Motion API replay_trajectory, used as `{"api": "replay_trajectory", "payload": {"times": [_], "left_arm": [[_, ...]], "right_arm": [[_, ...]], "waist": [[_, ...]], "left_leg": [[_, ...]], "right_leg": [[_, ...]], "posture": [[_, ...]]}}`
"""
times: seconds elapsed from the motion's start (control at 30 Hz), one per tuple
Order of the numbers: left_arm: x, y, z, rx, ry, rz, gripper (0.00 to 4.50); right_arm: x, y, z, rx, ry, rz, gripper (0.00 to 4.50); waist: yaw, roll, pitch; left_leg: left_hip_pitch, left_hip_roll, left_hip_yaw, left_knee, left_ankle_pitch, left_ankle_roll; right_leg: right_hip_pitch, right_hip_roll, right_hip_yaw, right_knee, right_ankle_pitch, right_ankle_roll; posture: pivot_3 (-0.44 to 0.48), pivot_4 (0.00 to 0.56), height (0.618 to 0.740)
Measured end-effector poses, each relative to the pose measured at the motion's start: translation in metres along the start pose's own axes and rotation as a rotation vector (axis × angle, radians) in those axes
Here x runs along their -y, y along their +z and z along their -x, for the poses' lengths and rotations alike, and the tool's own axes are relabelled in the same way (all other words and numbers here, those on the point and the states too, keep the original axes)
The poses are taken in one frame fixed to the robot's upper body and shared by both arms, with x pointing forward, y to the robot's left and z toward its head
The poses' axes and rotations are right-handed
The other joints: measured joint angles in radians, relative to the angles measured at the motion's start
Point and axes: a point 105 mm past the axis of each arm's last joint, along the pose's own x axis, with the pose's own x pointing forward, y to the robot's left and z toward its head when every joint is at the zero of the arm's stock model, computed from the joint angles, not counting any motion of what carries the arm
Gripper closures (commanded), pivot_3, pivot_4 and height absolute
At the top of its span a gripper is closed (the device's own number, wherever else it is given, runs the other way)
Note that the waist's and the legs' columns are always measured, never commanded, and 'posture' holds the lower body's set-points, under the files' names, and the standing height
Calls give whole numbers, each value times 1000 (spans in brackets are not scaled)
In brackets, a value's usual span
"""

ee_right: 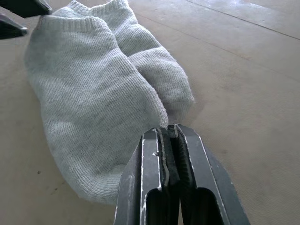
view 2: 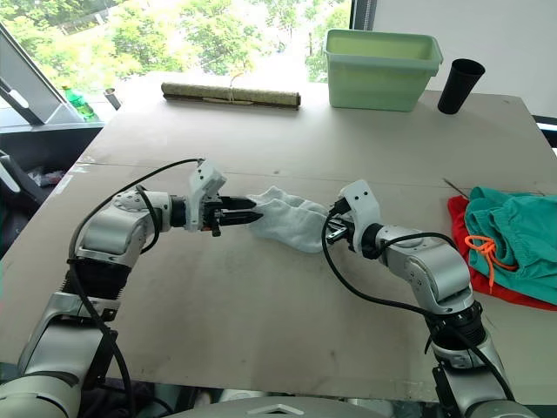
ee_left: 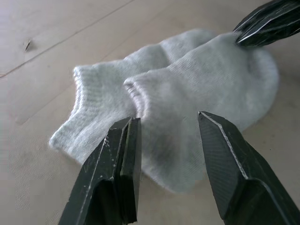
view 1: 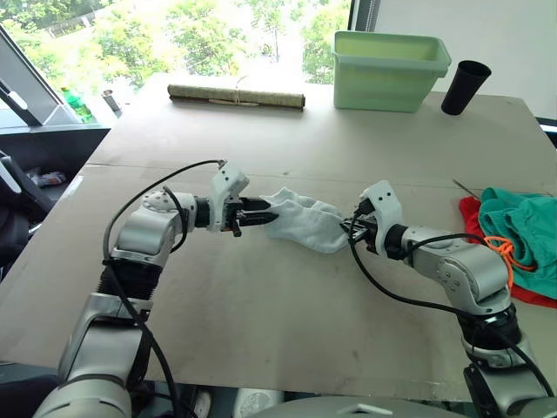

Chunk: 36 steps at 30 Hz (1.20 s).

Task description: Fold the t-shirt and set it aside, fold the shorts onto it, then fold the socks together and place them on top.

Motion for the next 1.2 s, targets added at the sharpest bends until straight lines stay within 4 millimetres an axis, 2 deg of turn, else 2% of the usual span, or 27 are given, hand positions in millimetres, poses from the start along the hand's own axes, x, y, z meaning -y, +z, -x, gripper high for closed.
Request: {"api": "replay_trajectory", "payload": {"times": [0.07, 0.2, 0.23, 0.3, 0.37, 0.4, 0.57, 0.67, 0.77, 0.9, 1.1, 1.2], "left_arm": [[-7, -4, -1, -11, 37, -12, 2363], [-10, -2, -2, -8, 41, -42, 2363], [-8, -2, -3, -5, 31, -41, 2757], [-5, -1, -5, 3, 6, -36, 3187], [-2, -1, -7, 7, -20, -31, 4146], [-1, -1, -7, 8, -26, -30, 4452], [1, 1, -5, 26, -46, -35, 4452], [1, 9, 1, 93, -70, 2, 4452], [-8, 24, 11, 158, -70, 60, 4452], [-20, 46, 24, 195, -49, 30, 4452], [-29, 29, 23, 143, -26, 54, 4452], [-29, 22, 18, 96, -24, 41, 4452]], "right_arm": [[0, 1, 1, 3, 1, 4, 4443], [-1, 1, 1, 4, 3, 6, 4443], [-1, 1, 1, 4, 2, 7, 4500], [0, 1, 1, 3, 1, 7, 4500], [0, 1, 1, 3, 0, 8, 4500], [0, 1, 1, 3, 0, 8, 4500], [0, 2, 1, 7, -1, 8, 4500], [-1, 7, 3, 35, 12, -13, 4500], [-9, 23, 6, 110, 68, -55, 4500], [-16, 47, 3, 168, 113, -39, 4500], [2, 42, -10, 117, 77, -79, 4500], [10, 46, -17, 105, 58, -72, 4500]], "waist": [[0, 0, 0], [0, 0, 0], [0, 0, 0], [0, 0, 0], [0, 0, 0], [0, 0, 0], [0, 0, 0], [0, 0, 0], [0, 0, 0], [0, 0, 0], [-1, 0, 0], [-1, 0, 0]], "left_leg": [[0, 0, 0, 0, 0, 0], [-1, 0, 0, 0, 0, 0], [0, 0, 0, 0, 0, 0], [-1, 0, 0, 0, 0, 0], [0, 0, 0, 0, 0, 0], [0, 0, 0, 0, 0, 0], [0, 0, 0, 0, 0, 0], [-1, 0, 0, 0, 0, 0], [-1, 0, 0, 0, 0, 0], [0, 0, 0, 0, 0, 0], [-1, 0, 1, 0, 0, 0], [-1, 0, 1, 0, 0, 0]], "right_leg": [[0, 0, 0, 0, 0, 0], [0, 0, 0, 0, 0, 0], [0, 0, 0, 0, 0, 0], [0, 0, 0, 0, 0, 0], [0, 0, 0, 0, 0, 0], [0, 0, 0, 0, 0, 0], [0, 0, 0, 0, 0, 0], [0, 0, 0, 0, 0, 0], [0, 0, -1, 0, 0, 0], [0, 0, 0, 0, 0, 0], [0, 1, 0, 0, 0, 0], [0, 1, 0, 0, 0, 0]], "posture": [[0, 150, 740], [0, 150, 740], [0, 150, 740], [0, 150, 740], [0, 150, 740], [0, 150, 740], [0, 150, 740], [0, 150, 740], [0, 150, 740], [0, 150, 740], [0, 150, 740], [0, 150, 740]]}}
